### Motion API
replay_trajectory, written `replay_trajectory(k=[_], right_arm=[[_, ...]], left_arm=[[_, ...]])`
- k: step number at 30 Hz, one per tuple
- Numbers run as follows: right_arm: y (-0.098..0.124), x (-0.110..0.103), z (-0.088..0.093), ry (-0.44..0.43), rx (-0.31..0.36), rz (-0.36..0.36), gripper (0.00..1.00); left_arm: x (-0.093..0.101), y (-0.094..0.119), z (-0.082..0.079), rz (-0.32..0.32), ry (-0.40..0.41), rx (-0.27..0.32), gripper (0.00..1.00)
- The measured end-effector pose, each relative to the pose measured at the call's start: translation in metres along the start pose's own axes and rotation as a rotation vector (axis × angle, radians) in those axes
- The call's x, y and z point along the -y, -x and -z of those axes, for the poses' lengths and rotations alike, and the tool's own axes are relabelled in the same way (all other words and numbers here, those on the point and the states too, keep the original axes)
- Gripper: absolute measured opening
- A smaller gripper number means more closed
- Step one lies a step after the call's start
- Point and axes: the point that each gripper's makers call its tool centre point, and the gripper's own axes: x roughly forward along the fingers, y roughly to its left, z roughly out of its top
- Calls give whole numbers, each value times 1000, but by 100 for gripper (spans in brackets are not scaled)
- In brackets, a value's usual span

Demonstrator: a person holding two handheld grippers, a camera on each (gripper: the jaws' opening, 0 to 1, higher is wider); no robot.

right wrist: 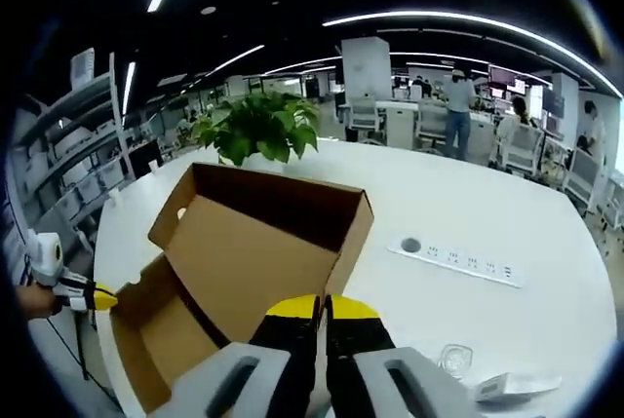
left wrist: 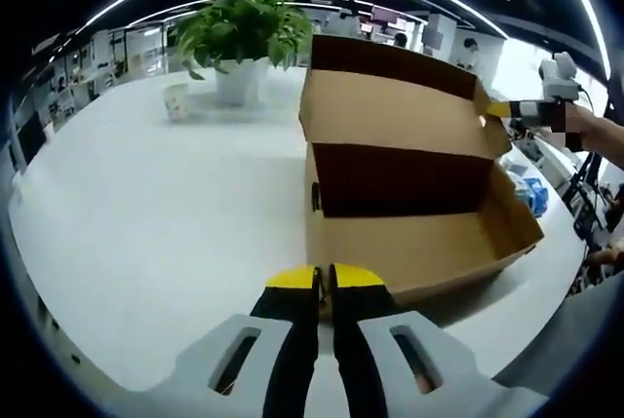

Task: Operate the shoe box by opening the lid, removing the specified soft item, and placing it in the target area until the item is outside and the box remains undamaged.

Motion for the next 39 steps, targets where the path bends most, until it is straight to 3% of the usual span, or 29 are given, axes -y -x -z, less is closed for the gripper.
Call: replay_trajectory(k=[39], right_arm=[[28,-13,4,-2,70,21,0]], left_arm=[[-1,-2,0,19,-36,-33,2]])
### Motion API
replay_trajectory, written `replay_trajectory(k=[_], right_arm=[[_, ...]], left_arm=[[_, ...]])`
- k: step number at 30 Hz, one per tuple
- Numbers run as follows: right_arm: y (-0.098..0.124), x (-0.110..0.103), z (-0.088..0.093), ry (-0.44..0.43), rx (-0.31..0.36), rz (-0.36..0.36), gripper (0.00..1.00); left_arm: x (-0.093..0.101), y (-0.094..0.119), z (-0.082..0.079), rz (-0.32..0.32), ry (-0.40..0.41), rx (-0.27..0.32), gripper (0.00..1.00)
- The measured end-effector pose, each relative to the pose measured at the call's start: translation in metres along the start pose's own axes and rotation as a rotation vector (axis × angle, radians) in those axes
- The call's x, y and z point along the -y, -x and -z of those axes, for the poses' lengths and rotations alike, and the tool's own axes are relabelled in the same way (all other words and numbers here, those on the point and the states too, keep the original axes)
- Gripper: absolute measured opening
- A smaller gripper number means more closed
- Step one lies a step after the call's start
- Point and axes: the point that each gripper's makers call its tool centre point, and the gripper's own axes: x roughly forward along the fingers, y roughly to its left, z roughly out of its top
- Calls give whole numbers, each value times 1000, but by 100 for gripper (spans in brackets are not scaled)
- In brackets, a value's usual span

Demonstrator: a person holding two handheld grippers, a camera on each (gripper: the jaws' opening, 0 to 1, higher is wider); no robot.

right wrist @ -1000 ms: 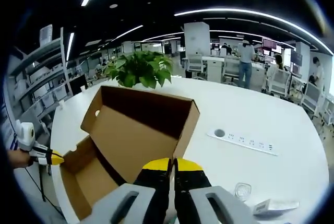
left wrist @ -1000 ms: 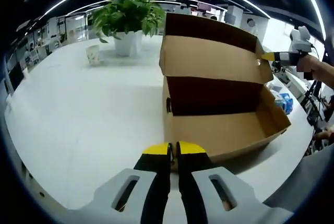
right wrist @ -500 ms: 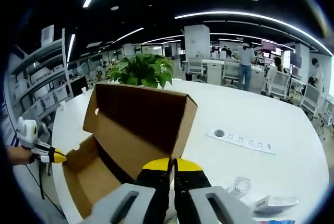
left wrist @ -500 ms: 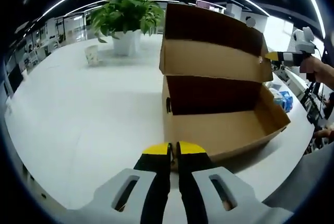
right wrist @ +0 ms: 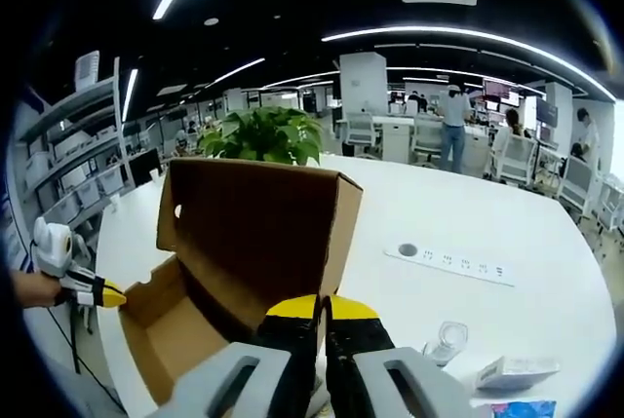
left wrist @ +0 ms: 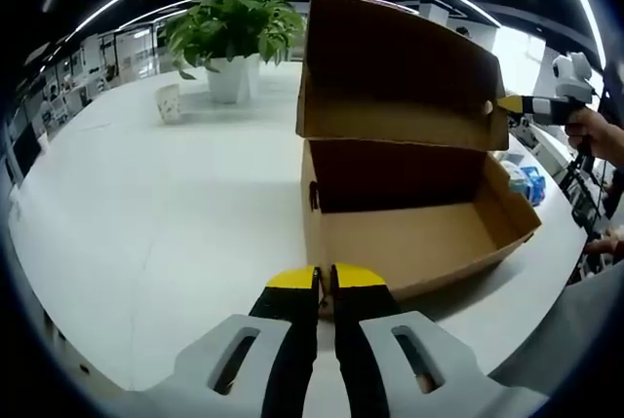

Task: Operate the shoe box by opening the lid, removing the specified soft item, and placing it in the target area until the item is outside and the box remains undamaged.

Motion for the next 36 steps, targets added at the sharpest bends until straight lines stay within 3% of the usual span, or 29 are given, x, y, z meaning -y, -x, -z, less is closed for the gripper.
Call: replay_trajectory(k=[11,36], right_arm=[[6,-1,3,-47,12,9,0],[25,-14,13,-26,35,-4,0]], left_arm=[[0,1,0,-1,-4,2,2],[-1,1,-1,-3,-1,6,2]])
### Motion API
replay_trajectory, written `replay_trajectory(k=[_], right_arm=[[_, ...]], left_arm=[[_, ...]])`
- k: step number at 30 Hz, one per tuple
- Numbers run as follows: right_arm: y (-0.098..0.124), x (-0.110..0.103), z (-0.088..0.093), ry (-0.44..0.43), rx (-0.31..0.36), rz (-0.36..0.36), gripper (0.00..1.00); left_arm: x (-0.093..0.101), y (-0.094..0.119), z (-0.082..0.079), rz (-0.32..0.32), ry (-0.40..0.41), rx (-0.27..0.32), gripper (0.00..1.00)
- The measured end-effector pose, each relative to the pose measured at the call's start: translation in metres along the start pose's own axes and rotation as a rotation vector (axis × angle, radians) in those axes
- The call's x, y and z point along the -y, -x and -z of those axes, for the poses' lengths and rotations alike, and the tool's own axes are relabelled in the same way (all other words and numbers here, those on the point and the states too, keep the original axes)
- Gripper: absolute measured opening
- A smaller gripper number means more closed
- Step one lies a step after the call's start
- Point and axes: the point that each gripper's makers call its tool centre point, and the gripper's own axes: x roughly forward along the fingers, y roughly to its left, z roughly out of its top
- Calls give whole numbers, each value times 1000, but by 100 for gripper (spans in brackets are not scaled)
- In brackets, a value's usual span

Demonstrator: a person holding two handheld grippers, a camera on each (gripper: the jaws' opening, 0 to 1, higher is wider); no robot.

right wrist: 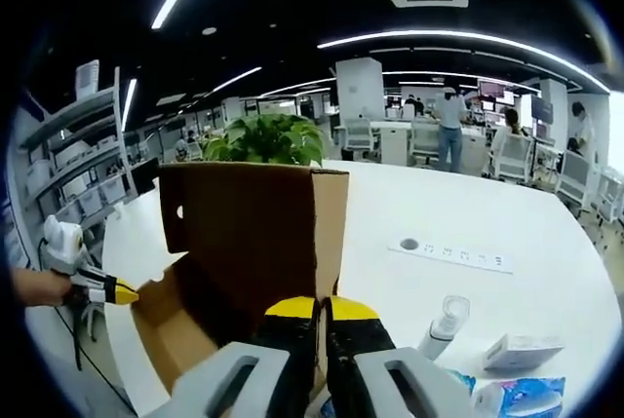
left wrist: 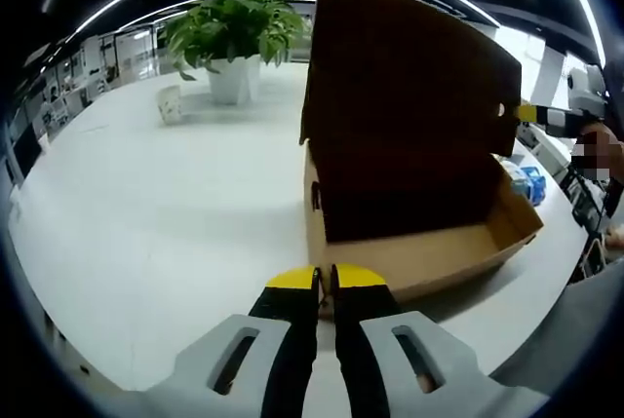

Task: Operate the shoe box by opening the lid, removing the specified soft item, and placing it in the target area until the item is outside and the box remains undamaged.

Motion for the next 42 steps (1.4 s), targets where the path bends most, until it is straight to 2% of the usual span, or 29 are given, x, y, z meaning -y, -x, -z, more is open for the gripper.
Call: replay_trajectory(k=[10,15,25,30,42], right_arm=[[7,-7,6,26,10,-15,0],[10,-7,9,8,23,-18,0],[15,-14,16,58,9,-10,0],[18,-15,19,55,7,-11,0],[22,-20,24,71,4,-6,0]], left_arm=[[0,-1,0,3,-10,-9,3],[0,-1,0,5,-18,-11,3],[2,-1,-2,9,-63,-19,5],[3,-1,-4,13,-77,-24,8],[8,7,-31,29,-92,32,7]])
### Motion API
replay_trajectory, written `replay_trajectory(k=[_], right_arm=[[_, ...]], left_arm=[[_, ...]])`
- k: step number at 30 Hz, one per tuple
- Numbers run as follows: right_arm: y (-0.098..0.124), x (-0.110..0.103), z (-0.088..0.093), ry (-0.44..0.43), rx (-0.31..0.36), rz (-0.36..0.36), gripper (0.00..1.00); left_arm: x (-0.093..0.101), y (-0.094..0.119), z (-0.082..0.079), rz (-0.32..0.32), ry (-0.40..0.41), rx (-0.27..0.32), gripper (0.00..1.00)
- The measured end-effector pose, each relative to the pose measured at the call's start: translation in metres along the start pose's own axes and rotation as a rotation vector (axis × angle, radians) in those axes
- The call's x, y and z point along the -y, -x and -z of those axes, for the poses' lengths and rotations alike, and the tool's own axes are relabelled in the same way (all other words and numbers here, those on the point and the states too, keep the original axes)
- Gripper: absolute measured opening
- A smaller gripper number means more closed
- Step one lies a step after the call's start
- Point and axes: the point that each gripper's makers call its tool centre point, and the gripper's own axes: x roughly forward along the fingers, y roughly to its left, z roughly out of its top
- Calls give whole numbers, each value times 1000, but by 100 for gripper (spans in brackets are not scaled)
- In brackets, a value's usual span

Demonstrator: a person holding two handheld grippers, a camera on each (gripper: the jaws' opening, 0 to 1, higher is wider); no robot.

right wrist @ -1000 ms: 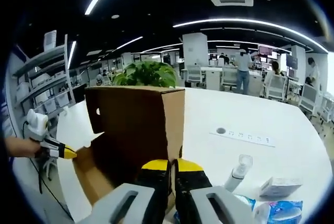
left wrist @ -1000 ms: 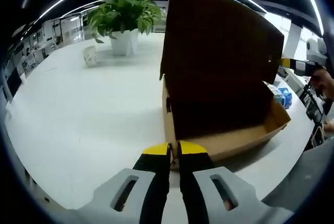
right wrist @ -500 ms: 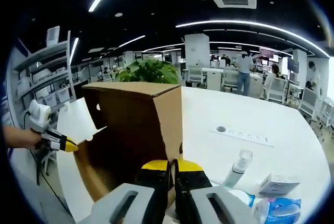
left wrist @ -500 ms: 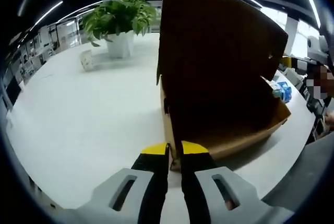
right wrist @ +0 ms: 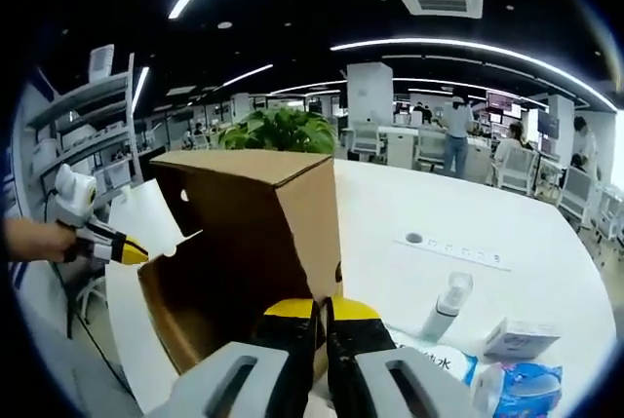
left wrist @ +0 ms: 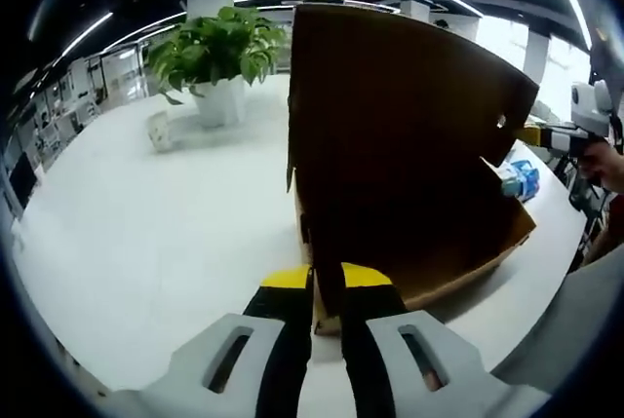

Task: Operate the shoe box by opening the lid, removing the specified soft item, and placing it in the target area until the item is outside and the box remains undamaged.

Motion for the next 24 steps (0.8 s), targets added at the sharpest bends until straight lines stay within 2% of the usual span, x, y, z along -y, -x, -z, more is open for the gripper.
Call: replay_trajectory(k=[15,24], right_arm=[[5,-4,6,0,0,-7,0],[5,-5,9,-4,-2,-5,0]], left_arm=[[-2,14,-43,-6,-41,93,7],[-7,17,-65,-15,-77,126,7]])
